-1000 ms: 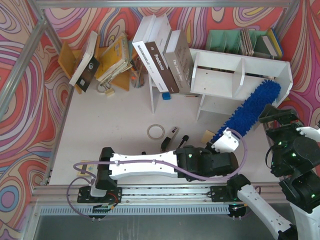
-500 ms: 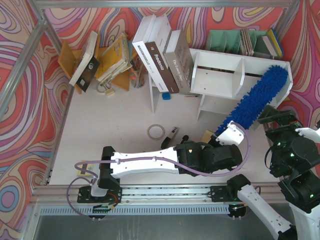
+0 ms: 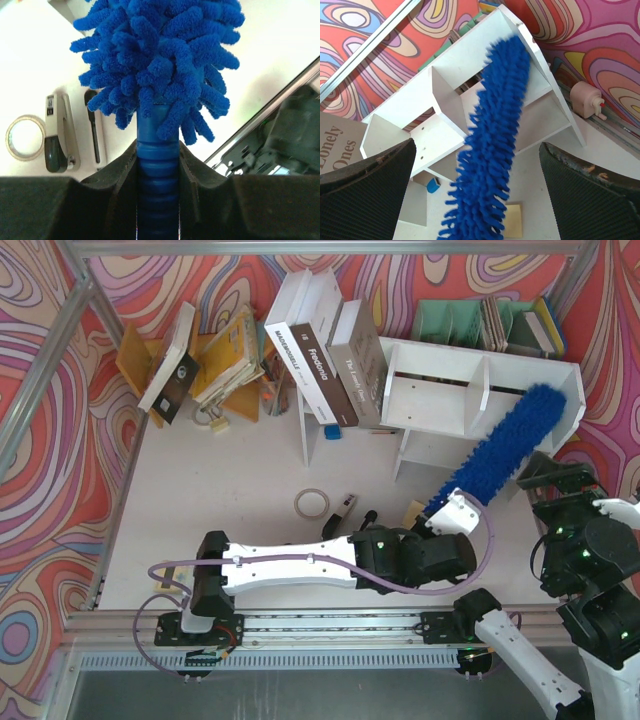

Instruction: Dust the bookshelf with a duster

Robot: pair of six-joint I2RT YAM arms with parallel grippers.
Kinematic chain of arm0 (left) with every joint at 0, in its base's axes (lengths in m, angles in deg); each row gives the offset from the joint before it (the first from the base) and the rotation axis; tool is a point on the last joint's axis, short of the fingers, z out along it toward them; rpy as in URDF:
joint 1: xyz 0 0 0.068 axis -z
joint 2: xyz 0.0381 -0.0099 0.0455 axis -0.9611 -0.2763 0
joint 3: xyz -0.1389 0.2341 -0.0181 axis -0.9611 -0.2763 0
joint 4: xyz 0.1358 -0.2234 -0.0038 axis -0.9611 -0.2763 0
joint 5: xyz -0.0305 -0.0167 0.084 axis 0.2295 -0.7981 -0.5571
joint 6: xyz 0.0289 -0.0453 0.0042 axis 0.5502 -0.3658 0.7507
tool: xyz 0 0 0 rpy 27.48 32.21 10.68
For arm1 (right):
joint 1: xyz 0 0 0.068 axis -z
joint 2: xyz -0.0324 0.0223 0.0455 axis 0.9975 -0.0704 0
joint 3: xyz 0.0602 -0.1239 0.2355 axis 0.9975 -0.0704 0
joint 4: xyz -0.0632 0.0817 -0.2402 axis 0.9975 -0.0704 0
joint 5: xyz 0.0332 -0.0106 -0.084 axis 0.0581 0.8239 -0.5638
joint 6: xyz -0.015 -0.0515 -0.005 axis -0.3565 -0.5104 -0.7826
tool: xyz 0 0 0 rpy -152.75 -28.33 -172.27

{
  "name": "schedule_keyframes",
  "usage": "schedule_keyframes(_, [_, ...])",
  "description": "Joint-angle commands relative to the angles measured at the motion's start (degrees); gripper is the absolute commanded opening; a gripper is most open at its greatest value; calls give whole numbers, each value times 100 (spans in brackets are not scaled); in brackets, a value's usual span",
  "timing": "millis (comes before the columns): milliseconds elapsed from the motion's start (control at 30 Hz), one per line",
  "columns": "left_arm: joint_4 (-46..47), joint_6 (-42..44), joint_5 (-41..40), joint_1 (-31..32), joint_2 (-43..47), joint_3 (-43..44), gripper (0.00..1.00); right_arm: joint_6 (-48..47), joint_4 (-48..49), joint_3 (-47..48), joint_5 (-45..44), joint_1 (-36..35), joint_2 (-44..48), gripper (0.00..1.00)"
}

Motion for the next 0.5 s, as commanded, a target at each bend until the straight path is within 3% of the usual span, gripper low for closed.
schedule_keyframes(0, [174, -329, 129, 86, 487, -722, 0, 9, -70, -106, -157, 4, 87, 99])
schedule_keyframes(267, [473, -24, -225, 597, 733, -1059, 0, 102, -55, -101, -50, 3, 21, 99])
schedule_keyframes(467, [681, -59, -619, 562, 763, -895, 0, 205, -133, -31, 34, 5, -17, 99])
